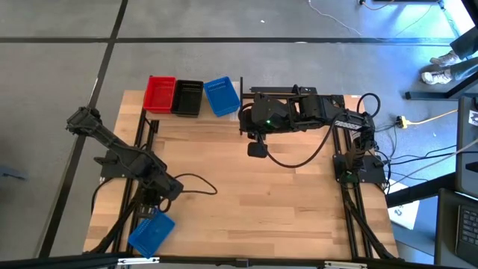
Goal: Stack baskets on shelf by color
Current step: Stack the blue bin on the stacked blue bins on the shelf
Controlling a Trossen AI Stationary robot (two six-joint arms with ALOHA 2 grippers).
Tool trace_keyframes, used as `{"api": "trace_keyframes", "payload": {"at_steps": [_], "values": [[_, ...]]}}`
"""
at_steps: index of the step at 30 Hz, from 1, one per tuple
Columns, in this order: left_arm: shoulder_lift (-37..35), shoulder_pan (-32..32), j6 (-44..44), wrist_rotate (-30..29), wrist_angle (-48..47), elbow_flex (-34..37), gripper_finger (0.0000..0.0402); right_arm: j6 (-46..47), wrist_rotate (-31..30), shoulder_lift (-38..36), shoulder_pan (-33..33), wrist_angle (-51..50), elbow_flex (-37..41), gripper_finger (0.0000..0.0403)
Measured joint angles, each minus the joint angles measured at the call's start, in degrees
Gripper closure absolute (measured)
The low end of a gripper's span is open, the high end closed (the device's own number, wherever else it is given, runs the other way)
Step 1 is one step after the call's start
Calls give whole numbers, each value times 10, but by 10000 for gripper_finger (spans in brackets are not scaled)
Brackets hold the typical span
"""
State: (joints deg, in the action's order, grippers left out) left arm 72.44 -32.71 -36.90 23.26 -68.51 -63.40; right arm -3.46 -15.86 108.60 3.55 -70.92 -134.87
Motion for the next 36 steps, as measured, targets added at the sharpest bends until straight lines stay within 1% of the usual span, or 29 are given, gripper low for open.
{"api": "trace_keyframes", "payload": {"at_steps": [7,9,10,12,15,21,25,29,33,36], "values": [[4,0,5,-32,0,0,331,3,0,0,0,0,0,318],[4,-1,17,-42,1,0,323,3,0,0,0,0,0,318],[3,-3,25,-57,3,0,321,3,1,0,0,0,0,318],[3,-14,42,-96,19,3,320,3,13,0,0,0,0,318],[3,-41,85,-127,54,21,323,3,45,0,0,0,0,318],[3,-106,80,-133,121,76,321,4,56,0,1,-1,0,318],[3,-131,75,-146,163,101,324,3,56,0,1,-1,0,318],[3,-147,70,-192,166,113,323,2,56,0,1,-1,0,318],[3,-151,70,-192,175,123,322,1,56,0,1,-1,0,318],[3,-151,70,-192,199,135,324,1,55,0,0,-1,0,318]]}}
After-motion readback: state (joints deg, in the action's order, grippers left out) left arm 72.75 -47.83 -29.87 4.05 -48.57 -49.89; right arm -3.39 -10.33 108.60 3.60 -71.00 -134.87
